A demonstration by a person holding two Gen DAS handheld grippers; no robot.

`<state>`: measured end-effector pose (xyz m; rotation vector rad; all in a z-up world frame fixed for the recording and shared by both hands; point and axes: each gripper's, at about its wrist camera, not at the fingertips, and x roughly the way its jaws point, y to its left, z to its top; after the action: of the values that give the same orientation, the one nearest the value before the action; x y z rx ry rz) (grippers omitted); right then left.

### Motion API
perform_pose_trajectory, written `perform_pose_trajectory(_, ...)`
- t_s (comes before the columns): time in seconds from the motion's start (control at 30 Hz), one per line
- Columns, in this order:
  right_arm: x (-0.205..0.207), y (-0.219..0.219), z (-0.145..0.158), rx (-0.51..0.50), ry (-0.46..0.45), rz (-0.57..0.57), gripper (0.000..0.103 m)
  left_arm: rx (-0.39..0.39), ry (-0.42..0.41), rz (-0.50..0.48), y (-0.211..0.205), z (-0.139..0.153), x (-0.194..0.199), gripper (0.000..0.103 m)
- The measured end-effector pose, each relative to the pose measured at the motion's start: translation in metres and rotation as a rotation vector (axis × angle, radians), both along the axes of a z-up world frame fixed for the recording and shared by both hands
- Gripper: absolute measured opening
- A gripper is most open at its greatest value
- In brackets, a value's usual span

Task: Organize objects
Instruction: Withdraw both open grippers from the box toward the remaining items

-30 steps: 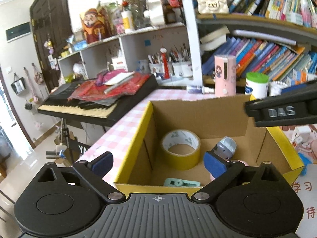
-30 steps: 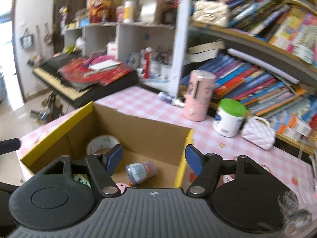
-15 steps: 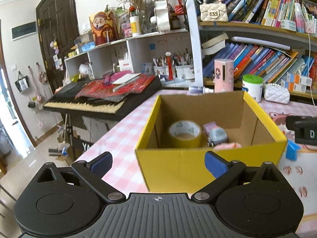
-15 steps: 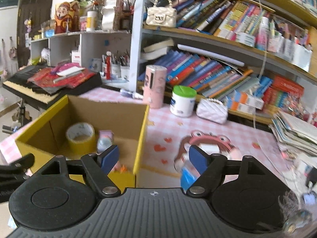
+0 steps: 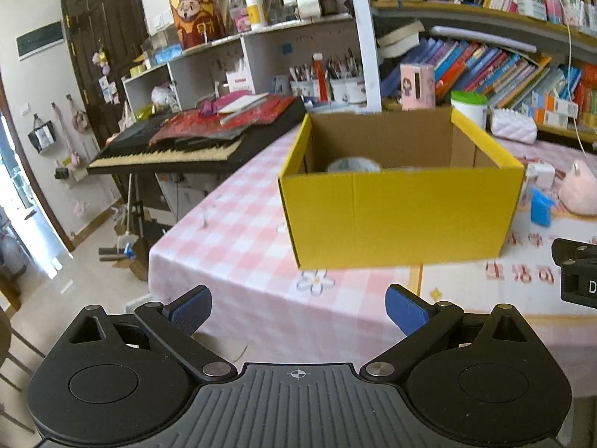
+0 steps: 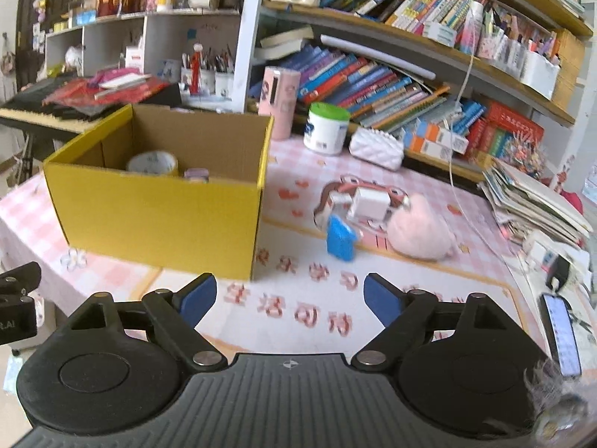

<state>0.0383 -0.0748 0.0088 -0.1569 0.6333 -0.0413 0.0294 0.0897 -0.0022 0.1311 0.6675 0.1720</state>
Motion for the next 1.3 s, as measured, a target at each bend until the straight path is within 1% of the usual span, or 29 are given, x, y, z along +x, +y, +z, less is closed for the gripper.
perform_pose_trajectory(0.13,-0.011,0.002,-0.005,-0.005,0.017,-0.012,0.089,0.002,0.025,-0.01,0.001,-0.004,-0.01,0.101)
perform_pose_trajectory(0.7,-0.053,0.006,-0.017,0.0,0.051,-0.025,0.092,0.002,0.061,-0.058,0.002,-0.014,-0.045,0.101)
perform_pose_trajectory(0.93,-0.068,-0.007,-0.024,0.008,0.065,-0.077,0.093,0.009,0.072,-0.12,-0.013,-0.018,-0.054,0.101)
perform_pose_trajectory(1.3,-0.093,-0.045,-0.03,0.028,0.074,-0.218,0.093,0.012,0.077,-0.268,-0.051,-0.022,-0.055,0.101)
